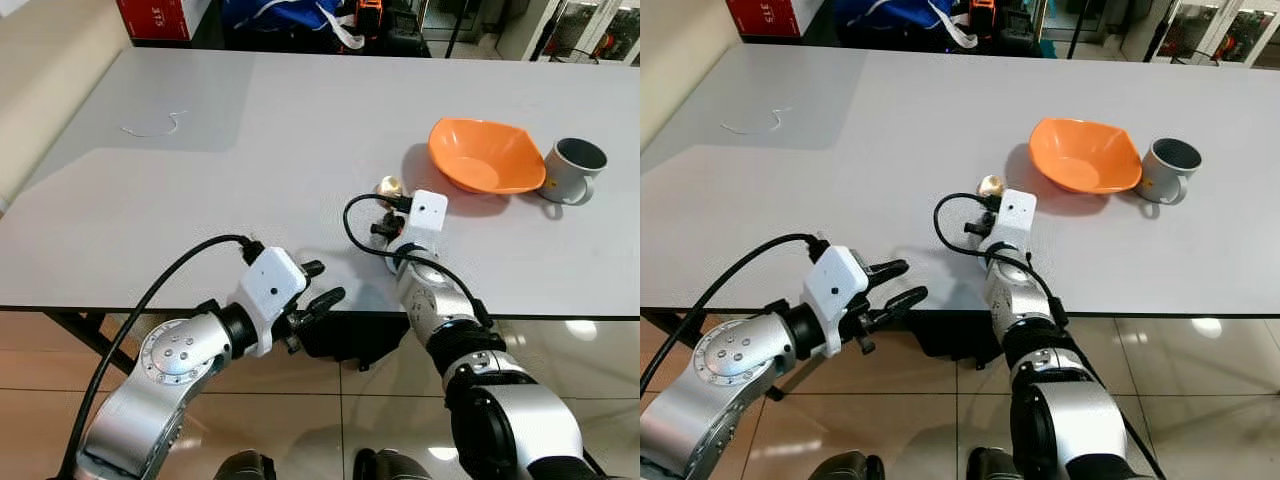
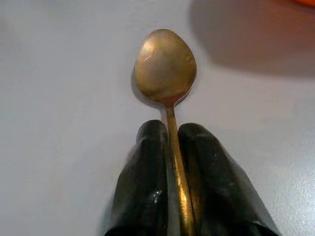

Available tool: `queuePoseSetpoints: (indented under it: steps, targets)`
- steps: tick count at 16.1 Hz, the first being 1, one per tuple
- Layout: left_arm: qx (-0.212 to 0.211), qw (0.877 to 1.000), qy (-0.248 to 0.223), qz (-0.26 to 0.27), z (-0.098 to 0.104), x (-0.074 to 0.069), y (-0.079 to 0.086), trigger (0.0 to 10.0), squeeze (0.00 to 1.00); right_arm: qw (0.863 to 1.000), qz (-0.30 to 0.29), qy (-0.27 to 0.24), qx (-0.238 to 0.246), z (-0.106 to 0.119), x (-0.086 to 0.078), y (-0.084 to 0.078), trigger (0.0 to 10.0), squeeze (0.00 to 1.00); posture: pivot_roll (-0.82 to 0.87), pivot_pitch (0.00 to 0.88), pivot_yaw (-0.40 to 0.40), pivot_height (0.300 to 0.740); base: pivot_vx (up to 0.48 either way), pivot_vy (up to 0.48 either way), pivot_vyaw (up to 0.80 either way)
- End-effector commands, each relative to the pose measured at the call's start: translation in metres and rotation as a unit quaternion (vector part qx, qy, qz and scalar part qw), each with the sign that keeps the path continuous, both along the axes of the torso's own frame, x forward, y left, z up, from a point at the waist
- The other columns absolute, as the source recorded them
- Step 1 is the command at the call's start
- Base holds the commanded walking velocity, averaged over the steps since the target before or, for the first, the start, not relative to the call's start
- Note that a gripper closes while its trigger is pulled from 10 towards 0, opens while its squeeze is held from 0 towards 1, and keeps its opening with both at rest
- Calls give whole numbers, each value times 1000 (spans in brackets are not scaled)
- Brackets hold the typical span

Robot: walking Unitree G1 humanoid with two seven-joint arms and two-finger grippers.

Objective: Setting the table

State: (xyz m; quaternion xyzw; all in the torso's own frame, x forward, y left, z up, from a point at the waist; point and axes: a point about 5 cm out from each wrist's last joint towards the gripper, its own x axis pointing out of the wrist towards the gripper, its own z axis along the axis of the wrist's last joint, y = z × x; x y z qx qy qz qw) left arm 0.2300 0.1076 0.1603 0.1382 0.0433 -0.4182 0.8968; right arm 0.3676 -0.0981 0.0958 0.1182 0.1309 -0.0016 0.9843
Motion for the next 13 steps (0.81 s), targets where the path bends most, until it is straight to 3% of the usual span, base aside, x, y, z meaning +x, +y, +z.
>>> queuePoseSetpoints:
  steps: [1, 7, 8, 9, 11, 12, 13]
  targets:
    - [-1, 1000, 0, -3, 2, -3, 1, 10000, 0, 1000, -2, 1, -4, 0, 1, -3, 10000, 1000, 167, 135, -17, 740, 0, 0, 0]
    - [3, 1000, -18, 11, 3, 2, 2, 10000, 0, 1000, -8, -20, 8, 8, 2, -3, 10000, 1000, 167, 109, -36, 740, 0, 0, 0]
    - [2, 998, -35, 58, 6, 10, 5, 10000, 0, 998, -27, -64, 1, 21, -1, -14, 10000, 0, 169, 104, -44, 740, 0, 0, 0]
    - [-13, 993, -52, 104, 9, 16, 9, 10000, 0, 994, -39, -106, -9, 35, -11, -24, 10000, 0, 157, 90, -54, 740, 0, 0, 0]
    - [-46, 982, -72, 170, 12, 20, 16, 10000, 0, 982, -43, -184, -22, 60, -48, -42, 10000, 0, 116, 74, -44, 740, 0, 0, 0]
    - [-47, 981, -72, 172, 12, 20, 16, 10000, 0, 981, -43, -189, -27, 61, -50, -43, 10000, 0, 116, 74, -44, 740, 0, 0, 0]
    - [-34, 979, -77, 188, 7, 21, 18, 10000, 0, 975, -29, -219, -17, 66, -75, -47, 10000, 0, 73, 62, -18, 740, 0, 480, 0]
